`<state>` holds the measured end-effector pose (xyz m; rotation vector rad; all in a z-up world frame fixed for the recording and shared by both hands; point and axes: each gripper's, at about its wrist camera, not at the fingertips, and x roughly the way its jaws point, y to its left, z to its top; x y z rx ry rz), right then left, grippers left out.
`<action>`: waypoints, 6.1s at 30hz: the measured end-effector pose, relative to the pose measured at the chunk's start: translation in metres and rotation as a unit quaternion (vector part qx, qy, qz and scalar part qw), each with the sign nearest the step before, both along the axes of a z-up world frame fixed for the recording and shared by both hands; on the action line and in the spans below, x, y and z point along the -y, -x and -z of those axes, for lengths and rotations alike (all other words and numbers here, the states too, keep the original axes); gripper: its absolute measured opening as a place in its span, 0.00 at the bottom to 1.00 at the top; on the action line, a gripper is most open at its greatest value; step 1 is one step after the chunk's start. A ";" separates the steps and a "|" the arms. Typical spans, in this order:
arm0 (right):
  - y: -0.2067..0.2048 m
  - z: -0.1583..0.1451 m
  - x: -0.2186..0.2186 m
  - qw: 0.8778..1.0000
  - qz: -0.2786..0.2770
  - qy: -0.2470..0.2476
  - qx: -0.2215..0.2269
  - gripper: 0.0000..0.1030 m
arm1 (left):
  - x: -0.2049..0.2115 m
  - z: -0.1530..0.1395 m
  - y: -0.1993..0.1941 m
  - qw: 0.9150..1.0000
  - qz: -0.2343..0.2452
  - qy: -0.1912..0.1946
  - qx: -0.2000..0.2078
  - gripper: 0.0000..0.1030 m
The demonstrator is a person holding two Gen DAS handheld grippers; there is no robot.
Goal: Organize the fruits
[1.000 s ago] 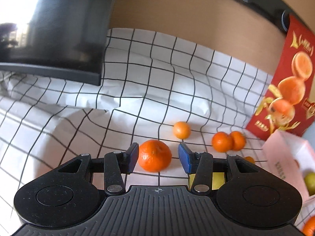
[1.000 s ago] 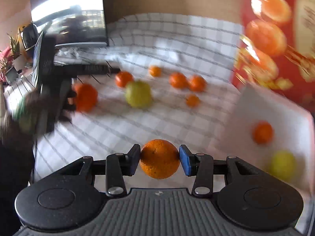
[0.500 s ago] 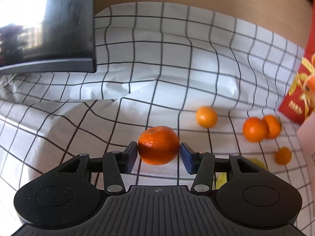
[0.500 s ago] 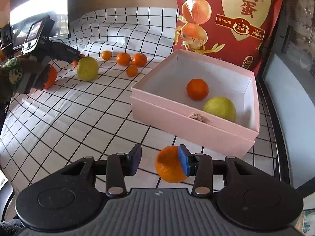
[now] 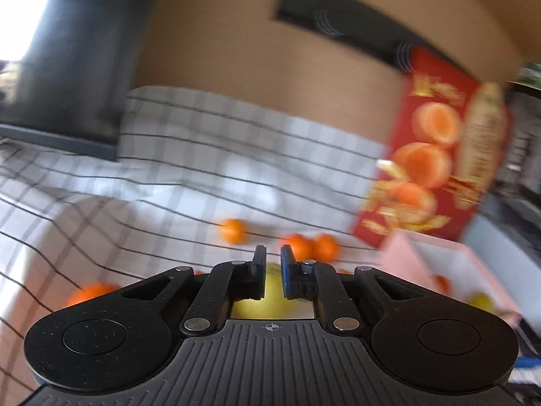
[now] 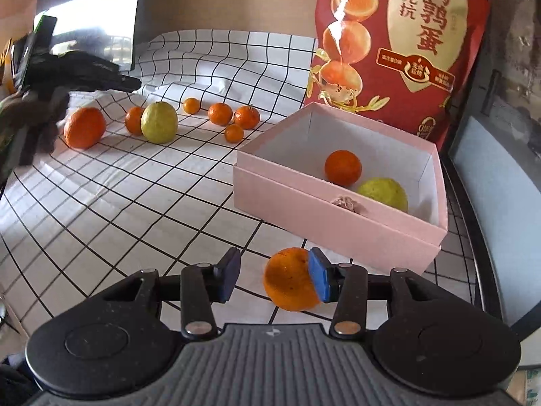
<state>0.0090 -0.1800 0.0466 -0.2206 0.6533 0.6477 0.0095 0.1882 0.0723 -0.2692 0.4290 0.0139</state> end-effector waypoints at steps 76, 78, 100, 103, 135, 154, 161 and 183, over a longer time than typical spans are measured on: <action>-0.016 0.040 0.034 0.996 0.068 -0.032 -0.049 0.85 | 0.106 0.037 0.034 0.977 0.185 0.030 -0.101 0.49; -0.017 0.040 0.041 0.995 0.070 -0.043 -0.056 0.86 | 0.127 0.044 0.040 0.972 0.208 0.031 -0.101 0.49; -0.032 0.043 0.051 0.993 0.102 -0.035 -0.050 0.75 | 0.135 0.058 0.054 0.975 0.185 0.067 -0.106 0.49; -0.039 0.043 0.055 0.991 0.117 -0.034 -0.052 0.55 | 0.133 0.059 0.053 0.975 0.185 0.067 -0.108 0.49; -0.230 -0.055 0.000 0.977 0.185 -0.027 -0.107 0.46 | 0.218 0.007 -0.120 0.965 0.216 -0.005 -0.151 0.48; -0.223 -0.046 -0.017 0.983 0.156 0.000 -0.097 0.68 | 0.210 -0.002 -0.090 0.966 0.236 -0.067 -0.085 0.48; -0.206 -0.053 -0.019 0.985 0.161 0.014 -0.064 0.68 | 0.126 0.004 -0.078 0.979 0.192 0.047 -0.057 0.31; -0.195 -0.028 -0.213 0.994 0.060 -0.007 -0.094 0.73 | -0.054 0.005 -0.008 0.981 -0.131 0.136 0.044 0.32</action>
